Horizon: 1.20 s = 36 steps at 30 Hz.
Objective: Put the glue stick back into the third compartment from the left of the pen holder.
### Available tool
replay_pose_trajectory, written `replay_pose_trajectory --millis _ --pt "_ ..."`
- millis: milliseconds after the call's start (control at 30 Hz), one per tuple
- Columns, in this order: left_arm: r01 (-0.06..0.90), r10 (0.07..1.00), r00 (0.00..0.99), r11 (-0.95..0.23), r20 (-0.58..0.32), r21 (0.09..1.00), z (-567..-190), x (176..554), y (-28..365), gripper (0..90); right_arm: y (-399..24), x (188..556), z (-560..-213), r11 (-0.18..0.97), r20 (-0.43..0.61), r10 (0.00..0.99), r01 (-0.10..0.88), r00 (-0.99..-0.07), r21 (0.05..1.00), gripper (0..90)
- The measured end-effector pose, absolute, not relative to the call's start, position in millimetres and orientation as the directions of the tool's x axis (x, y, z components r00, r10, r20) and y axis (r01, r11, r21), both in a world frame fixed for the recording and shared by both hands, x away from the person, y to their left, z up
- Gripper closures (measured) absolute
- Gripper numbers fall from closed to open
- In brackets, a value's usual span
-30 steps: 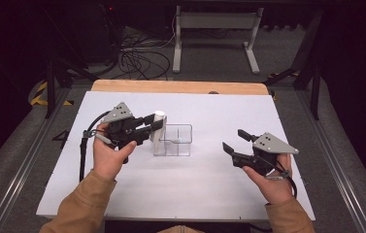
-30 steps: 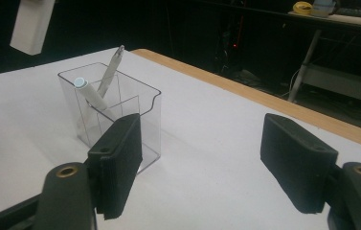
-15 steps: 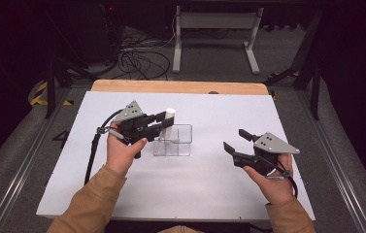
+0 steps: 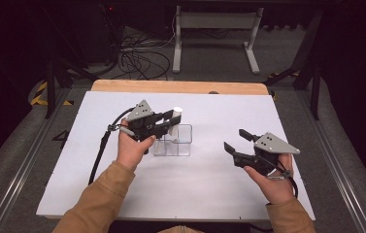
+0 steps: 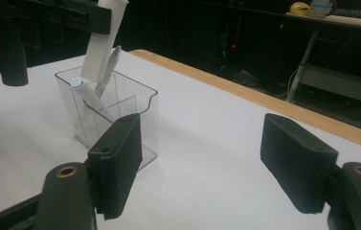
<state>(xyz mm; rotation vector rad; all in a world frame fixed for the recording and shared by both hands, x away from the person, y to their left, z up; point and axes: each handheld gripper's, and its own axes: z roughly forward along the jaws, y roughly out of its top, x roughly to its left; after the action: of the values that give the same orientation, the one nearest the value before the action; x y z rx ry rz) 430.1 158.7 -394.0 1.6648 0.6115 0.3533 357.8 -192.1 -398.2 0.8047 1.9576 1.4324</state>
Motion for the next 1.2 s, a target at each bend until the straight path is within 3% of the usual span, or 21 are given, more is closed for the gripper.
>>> replay_pose_trajectory --millis 1033,1067,1133,1200 --pt "0.194 0.551 0.831 -0.154 -0.079 0.969 -402.7 443.9 126.5 66.4 -192.8 357.9 -398.5 0.243 -0.101 0.752 0.131 -0.651 0.961 31.2" --pt "0.202 0.562 0.822 -0.145 -0.088 0.969 -402.1 444.0 127.2 64.5 -192.9 357.8 -398.4 0.241 -0.100 0.752 0.131 -0.652 0.962 31.1" --pt "0.211 0.577 0.810 -0.128 -0.100 0.969 -400.7 444.9 128.7 44.3 -193.3 357.6 -398.1 0.240 -0.099 0.753 0.132 -0.650 0.962 31.1" --pt "0.213 0.579 0.810 -0.139 -0.095 0.967 -398.8 443.3 131.6 43.1 -193.6 357.6 -398.0 0.239 -0.098 0.754 0.133 -0.649 0.962 31.1"
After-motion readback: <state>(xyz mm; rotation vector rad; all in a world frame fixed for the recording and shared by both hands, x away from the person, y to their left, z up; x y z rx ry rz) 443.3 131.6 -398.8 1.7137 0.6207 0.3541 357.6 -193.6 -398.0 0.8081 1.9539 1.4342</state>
